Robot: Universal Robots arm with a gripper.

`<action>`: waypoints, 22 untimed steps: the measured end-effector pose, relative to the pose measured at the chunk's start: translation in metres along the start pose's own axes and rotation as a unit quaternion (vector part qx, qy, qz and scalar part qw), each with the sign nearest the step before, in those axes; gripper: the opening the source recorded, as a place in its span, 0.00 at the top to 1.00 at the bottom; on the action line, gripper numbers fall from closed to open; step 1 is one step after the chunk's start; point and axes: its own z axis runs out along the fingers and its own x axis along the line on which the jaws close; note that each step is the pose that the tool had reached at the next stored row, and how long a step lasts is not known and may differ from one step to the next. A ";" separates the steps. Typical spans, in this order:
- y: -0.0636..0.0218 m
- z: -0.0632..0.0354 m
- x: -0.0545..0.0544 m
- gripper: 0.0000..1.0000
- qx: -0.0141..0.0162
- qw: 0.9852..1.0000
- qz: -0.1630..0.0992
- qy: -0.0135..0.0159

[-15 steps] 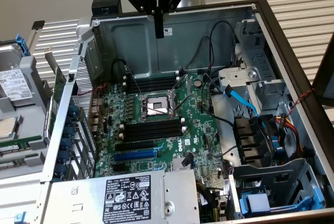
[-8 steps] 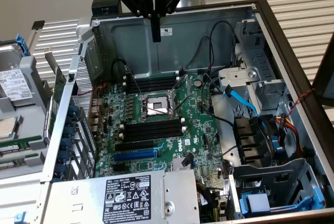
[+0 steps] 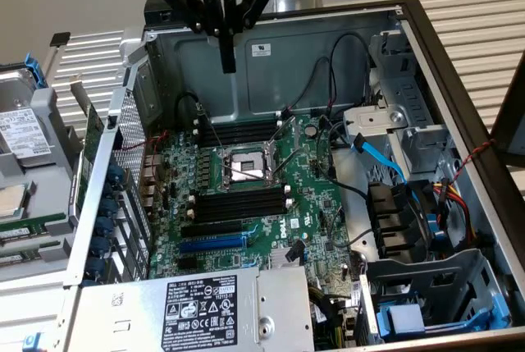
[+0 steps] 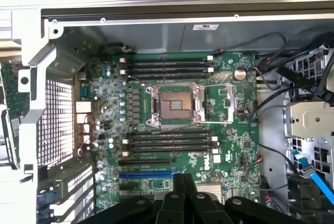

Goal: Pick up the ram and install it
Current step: 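Reach for the ram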

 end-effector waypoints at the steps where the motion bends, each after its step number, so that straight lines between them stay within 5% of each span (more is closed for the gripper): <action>1: -0.0010 -0.0001 0.003 0.89 0.000 1.000 0.000 0.000; 11: -0.0147 -0.0011 0.028 0.89 0.000 1.000 0.000 0.000; 22: -0.0365 -0.0024 0.073 0.89 0.000 1.000 0.000 0.000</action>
